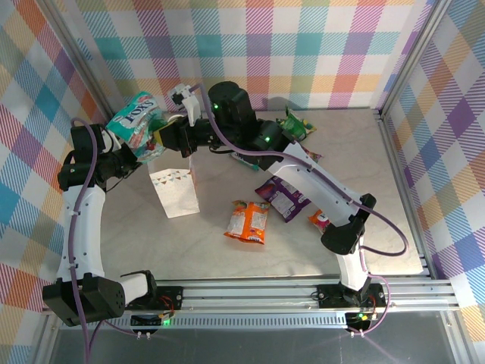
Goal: Place the snacks into the paper bag
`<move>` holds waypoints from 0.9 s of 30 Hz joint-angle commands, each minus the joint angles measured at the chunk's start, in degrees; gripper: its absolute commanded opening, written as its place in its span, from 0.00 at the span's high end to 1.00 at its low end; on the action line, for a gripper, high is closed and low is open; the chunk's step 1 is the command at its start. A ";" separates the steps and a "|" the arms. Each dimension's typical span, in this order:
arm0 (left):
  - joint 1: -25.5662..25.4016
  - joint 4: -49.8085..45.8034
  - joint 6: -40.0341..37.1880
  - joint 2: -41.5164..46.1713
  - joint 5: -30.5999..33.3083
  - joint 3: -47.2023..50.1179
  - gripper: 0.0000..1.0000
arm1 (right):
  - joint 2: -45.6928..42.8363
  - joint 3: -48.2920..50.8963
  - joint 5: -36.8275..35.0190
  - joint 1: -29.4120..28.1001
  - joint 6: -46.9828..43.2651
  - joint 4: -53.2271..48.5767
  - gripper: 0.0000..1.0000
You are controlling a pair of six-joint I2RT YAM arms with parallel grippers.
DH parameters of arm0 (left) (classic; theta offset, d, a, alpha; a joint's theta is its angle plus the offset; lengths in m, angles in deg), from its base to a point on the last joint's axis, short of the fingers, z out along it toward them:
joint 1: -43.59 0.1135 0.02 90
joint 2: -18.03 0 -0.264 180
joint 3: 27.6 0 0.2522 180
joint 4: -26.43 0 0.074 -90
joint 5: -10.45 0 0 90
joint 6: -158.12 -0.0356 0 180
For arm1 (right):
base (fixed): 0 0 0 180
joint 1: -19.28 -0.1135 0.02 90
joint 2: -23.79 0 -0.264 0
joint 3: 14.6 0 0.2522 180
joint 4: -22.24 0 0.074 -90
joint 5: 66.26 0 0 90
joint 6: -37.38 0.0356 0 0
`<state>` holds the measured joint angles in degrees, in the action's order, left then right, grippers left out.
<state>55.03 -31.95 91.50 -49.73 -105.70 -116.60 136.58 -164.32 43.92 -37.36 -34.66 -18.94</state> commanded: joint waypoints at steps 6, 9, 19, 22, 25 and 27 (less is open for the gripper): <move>0.68 0.24 0.73 -0.48 -1.86 0.01 0.81 | 0.88 1.14 -2.19 -0.14 -2.14 4.20 0.91; 0.68 -0.02 0.49 -0.72 -2.32 -0.33 0.81 | 2.16 0.47 -4.01 0.74 -1.18 2.82 0.91; 0.67 -0.55 -0.22 -1.02 -1.27 -0.80 0.81 | 6.32 -3.62 -3.48 2.85 0.82 -0.98 0.91; 0.69 -0.78 -0.43 -0.90 -1.27 -1.07 0.81 | 7.84 -5.31 -5.31 3.16 1.24 -1.70 0.91; 0.69 -0.99 -0.61 -1.00 -1.52 -1.44 0.82 | 10.13 -8.17 -4.12 3.98 2.60 -2.95 0.91; 0.69 -1.15 -0.71 -1.14 -1.77 -1.66 0.82 | 10.92 -8.72 -2.21 4.17 3.55 -2.62 0.91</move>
<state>55.03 -32.17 91.26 -50.54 -106.53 -116.63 147.08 -169.94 39.46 -33.58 -32.98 -23.71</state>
